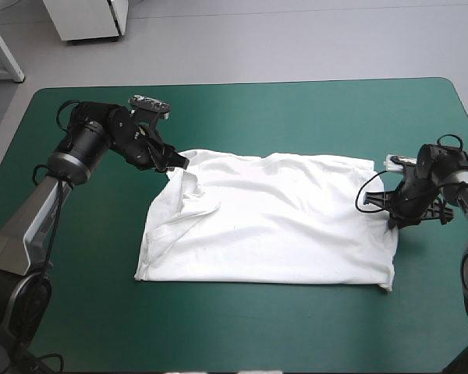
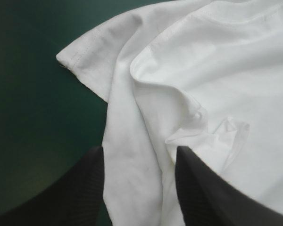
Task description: Fold the cloth
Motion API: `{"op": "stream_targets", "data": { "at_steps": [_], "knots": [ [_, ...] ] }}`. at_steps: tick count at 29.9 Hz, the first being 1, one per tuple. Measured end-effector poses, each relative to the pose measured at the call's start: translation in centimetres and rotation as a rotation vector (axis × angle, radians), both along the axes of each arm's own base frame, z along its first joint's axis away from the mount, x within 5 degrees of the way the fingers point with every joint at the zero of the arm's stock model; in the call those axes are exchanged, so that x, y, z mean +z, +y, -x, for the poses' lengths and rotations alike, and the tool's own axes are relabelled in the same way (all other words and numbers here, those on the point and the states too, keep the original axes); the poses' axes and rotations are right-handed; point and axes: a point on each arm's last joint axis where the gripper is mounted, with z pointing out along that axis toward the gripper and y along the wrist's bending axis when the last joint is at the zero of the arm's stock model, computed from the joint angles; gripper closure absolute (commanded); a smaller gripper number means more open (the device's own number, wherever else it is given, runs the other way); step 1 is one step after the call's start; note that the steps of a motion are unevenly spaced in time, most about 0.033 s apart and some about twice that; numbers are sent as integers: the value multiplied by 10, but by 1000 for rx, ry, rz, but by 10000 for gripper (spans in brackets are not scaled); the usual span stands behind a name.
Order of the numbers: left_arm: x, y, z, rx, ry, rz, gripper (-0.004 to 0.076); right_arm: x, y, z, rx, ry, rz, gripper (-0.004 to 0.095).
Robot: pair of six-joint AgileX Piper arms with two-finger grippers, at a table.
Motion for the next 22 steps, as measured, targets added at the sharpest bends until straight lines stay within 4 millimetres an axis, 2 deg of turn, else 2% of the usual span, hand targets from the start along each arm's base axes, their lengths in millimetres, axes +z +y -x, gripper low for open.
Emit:
{"op": "stream_targets", "data": {
  "at_steps": [5,9,11,14,19,22],
  "knots": [
    [0,0,0,0,-3,1,378,10,3,4,-7,-16,-25,927],
    [0,0,0,0,-2,4,378,40,11,6,24,-92,-35,927],
    [0,0,0,0,-3,4,378,56,22,7,51,-142,-56,927],
    [0,-1,0,0,-2,12,378,71,40,6,102,-181,-97,927],
    [1,-3,0,1,5,37,378,72,71,9,187,-170,-162,927],
    [1,-3,0,1,6,42,378,64,84,7,223,-143,-175,927]
  ]
}}
